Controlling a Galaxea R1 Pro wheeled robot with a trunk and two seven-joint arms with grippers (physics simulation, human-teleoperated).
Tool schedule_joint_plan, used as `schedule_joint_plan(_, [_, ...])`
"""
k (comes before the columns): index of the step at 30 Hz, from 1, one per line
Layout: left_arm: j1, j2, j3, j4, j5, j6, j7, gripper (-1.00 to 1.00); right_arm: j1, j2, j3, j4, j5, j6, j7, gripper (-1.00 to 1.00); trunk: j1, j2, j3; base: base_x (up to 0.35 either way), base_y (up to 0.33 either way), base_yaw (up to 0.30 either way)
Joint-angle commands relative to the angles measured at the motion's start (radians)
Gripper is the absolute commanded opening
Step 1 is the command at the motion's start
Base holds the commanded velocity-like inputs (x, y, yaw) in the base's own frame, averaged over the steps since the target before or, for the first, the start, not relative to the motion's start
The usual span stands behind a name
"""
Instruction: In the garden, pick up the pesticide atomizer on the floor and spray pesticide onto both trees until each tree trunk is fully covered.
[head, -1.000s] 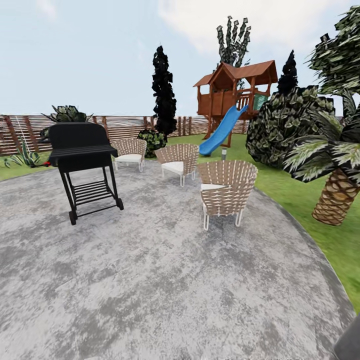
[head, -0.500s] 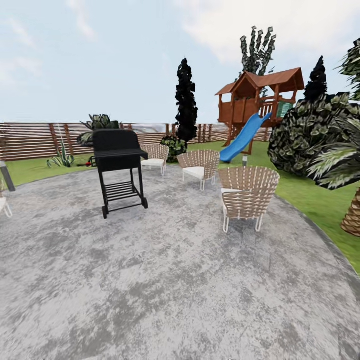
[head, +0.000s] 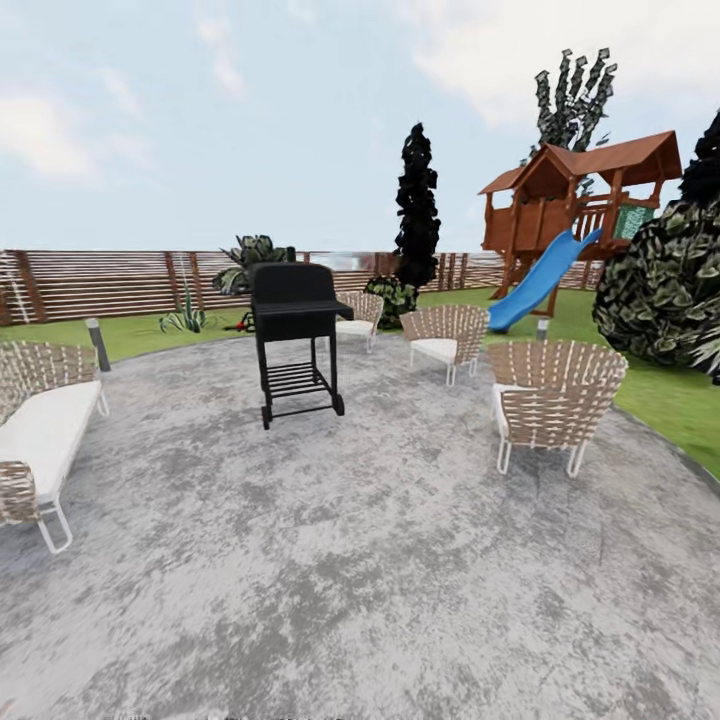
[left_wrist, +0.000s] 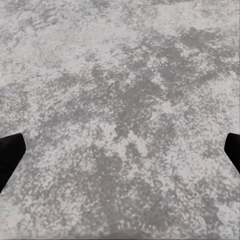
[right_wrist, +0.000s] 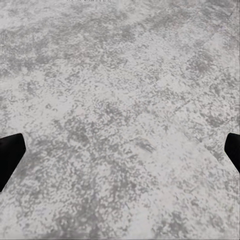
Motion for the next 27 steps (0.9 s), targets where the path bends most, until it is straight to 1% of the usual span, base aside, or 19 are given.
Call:
schedule_joint_plan(1, [-0.001,0.0,-0.002,0.001,0.007,-0.003,0.0,1.0,0.0,0.0,0.001,0.0,-0.008,-0.003,0.0,1.0,0.0,-0.001,0.0,-0.042,0.296,0.245])
schedule_joint_plan(12, [-0.001,0.001,-0.002,0.001,0.007,-0.003,0.0,1.0,0.0,0.0,0.001,0.0,-0.008,-0.003,0.0,1.0,0.0,-0.001,0.009,-0.005,0.303,0.23])
schedule_joint_plan(27, [-0.001,0.002,-0.003,0.001,0.007,-0.003,0.0,1.0,0.0,-0.002,0.003,0.0,-0.007,-0.002,0.006,1.0,0.0,-0.001,0.01,0.0,0.309,0.016])
